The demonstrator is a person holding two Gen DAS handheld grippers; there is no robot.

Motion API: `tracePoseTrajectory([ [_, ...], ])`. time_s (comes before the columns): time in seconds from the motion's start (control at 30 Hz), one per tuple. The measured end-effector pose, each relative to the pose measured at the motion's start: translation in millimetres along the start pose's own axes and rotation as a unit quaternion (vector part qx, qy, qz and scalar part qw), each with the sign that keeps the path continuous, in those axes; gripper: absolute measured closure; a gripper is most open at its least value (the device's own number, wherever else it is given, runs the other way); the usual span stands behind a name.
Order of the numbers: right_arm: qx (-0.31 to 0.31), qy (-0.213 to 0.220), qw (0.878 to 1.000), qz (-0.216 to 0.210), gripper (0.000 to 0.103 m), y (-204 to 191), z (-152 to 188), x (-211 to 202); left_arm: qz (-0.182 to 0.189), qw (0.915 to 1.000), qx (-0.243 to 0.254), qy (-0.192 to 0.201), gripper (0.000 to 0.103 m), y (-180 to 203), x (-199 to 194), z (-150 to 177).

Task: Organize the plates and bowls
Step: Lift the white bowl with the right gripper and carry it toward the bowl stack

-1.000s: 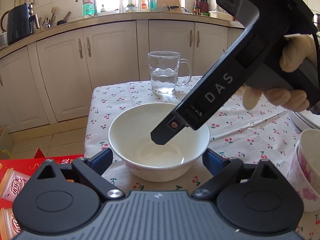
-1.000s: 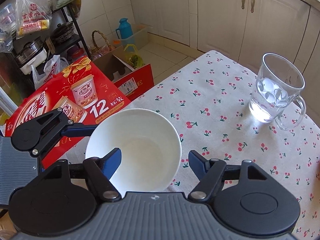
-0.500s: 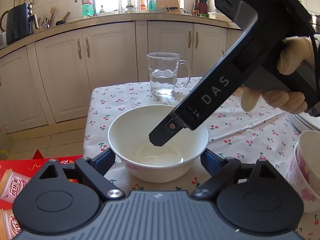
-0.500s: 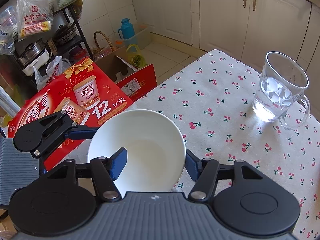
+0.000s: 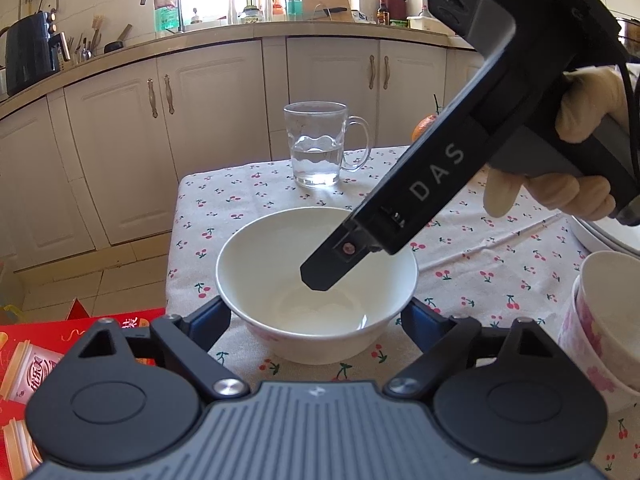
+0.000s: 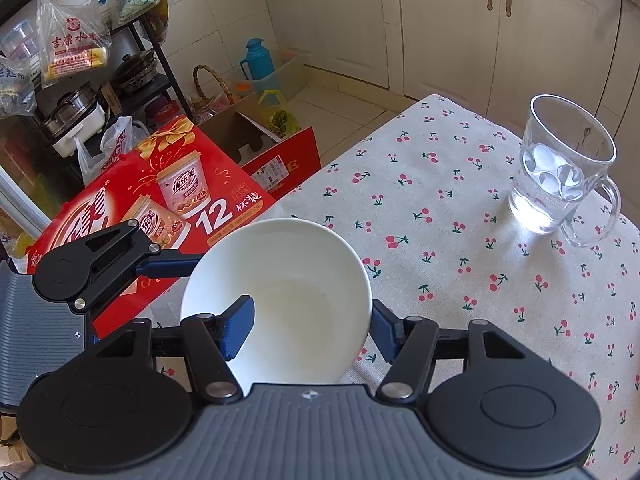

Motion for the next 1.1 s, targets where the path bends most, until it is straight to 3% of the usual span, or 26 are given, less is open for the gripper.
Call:
tracePoseTrajectory([
  [0.63, 0.009, 0.025, 0.999, -0.031, 0.036, -24.0, 48.5, -77.3, 0.023, 0.9994, 0.023, 0.009, 0.011, 50.5, -71.4, -11.7],
  [1.1, 0.003, 0.061, 0.998, -0.005, 0.035, -38.9, 97.2, -146.1, 0.056, 0.997, 0.044, 0.03, 0.011, 101.1, -104.0, -18.0],
])
Point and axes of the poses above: each gripper's, at about its wrist camera, not at the fingertips, and x roughly the way its jaws point, y to its right, z to its underside, the point moved 1 cm from there along x, roughly the way its jaws point, and after that the axes turned 2 degrees about x, right-handed, at the moved point
